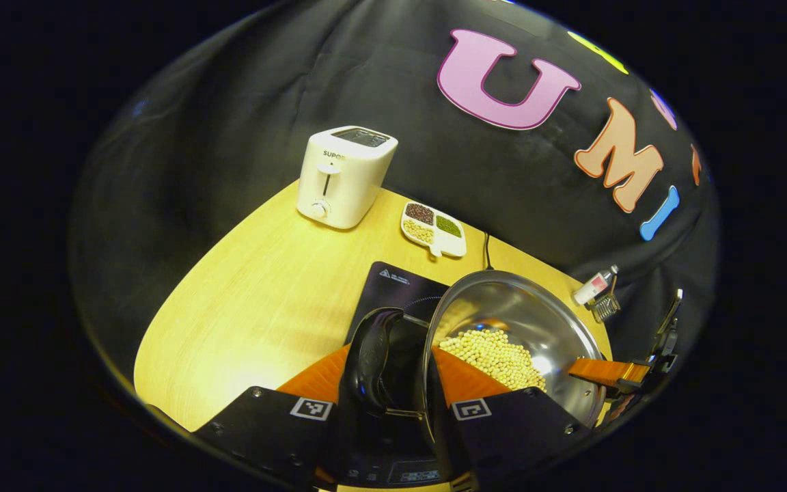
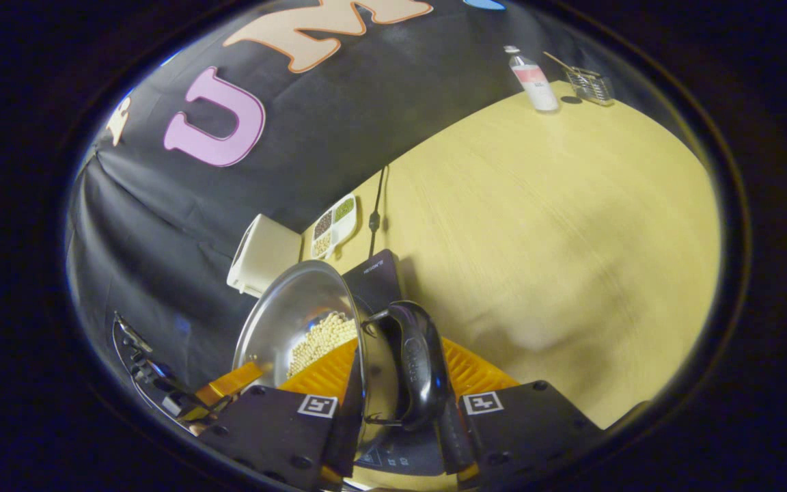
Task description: First push the handle of the pot to place it horizontally, then grasp the pot with both hands and set it on the induction cooktop.
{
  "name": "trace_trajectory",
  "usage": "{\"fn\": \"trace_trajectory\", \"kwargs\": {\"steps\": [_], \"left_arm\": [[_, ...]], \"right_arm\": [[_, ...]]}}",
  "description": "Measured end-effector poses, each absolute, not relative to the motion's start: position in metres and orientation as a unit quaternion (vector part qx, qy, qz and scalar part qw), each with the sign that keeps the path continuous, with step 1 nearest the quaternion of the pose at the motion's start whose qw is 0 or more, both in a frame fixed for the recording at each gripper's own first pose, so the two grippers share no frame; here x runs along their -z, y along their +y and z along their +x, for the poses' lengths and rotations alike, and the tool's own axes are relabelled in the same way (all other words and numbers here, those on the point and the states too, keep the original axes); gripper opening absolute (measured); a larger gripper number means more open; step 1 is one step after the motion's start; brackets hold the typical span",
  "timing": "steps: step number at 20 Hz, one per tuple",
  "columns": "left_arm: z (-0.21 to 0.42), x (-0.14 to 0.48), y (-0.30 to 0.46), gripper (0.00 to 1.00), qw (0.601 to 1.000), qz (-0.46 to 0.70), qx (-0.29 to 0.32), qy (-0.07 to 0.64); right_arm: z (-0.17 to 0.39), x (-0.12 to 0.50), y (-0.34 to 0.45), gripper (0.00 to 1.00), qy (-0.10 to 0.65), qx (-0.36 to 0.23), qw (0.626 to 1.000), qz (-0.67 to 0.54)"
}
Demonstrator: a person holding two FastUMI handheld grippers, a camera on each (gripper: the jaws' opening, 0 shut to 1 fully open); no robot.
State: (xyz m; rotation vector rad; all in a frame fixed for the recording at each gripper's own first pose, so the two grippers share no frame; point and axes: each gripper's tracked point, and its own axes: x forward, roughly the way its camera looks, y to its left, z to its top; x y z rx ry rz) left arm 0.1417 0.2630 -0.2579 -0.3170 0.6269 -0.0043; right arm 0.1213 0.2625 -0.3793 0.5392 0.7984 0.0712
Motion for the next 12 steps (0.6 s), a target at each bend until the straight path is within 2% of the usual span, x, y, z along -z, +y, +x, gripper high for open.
{"fn": "trace_trajectory", "kwargs": {"steps": [1, 2, 3, 4, 5, 6, 8, 9, 10, 11, 12], "left_arm": [[0.145, 0.260, 0.265, 0.49, 0.940, -0.153, 0.000, 0.305], [0.148, 0.260, 0.267, 0.49, 0.941, -0.151, -0.001, 0.303], [0.151, 0.261, 0.271, 0.47, 0.942, -0.150, -0.003, 0.300], [0.154, 0.264, 0.273, 0.51, 0.943, -0.146, -0.003, 0.299], [0.155, 0.264, 0.276, 0.51, 0.943, -0.143, -0.004, 0.300], [0.157, 0.266, 0.280, 0.46, 0.944, -0.138, -0.005, 0.299], [0.160, 0.264, 0.282, 0.50, 0.947, -0.135, -0.003, 0.292], [0.160, 0.266, 0.284, 0.50, 0.947, -0.134, -0.002, 0.292], [0.161, 0.266, 0.285, 0.50, 0.947, -0.134, 0.000, 0.291], [0.162, 0.266, 0.285, 0.51, 0.948, -0.135, 0.000, 0.289], [0.163, 0.268, 0.285, 0.51, 0.948, -0.135, 0.000, 0.289]], "right_arm": [[0.124, 0.382, 0.265, 0.45, 0.384, -0.031, 0.885, 0.260], [0.127, 0.385, 0.268, 0.52, 0.384, -0.027, 0.885, 0.261], [0.130, 0.388, 0.270, 0.52, 0.385, -0.024, 0.884, 0.263], [0.131, 0.392, 0.274, 0.45, 0.387, -0.022, 0.883, 0.264], [0.133, 0.395, 0.277, 0.52, 0.390, -0.021, 0.881, 0.266], [0.134, 0.398, 0.280, 0.52, 0.392, -0.020, 0.880, 0.268], [0.137, 0.399, 0.283, 0.52, 0.386, -0.019, 0.883, 0.268], [0.137, 0.401, 0.284, 0.45, 0.387, -0.019, 0.882, 0.268], [0.138, 0.402, 0.284, 0.52, 0.387, -0.018, 0.882, 0.269], [0.140, 0.402, 0.284, 0.45, 0.387, -0.017, 0.881, 0.271], [0.141, 0.403, 0.284, 0.45, 0.390, -0.017, 0.879, 0.273]]}}
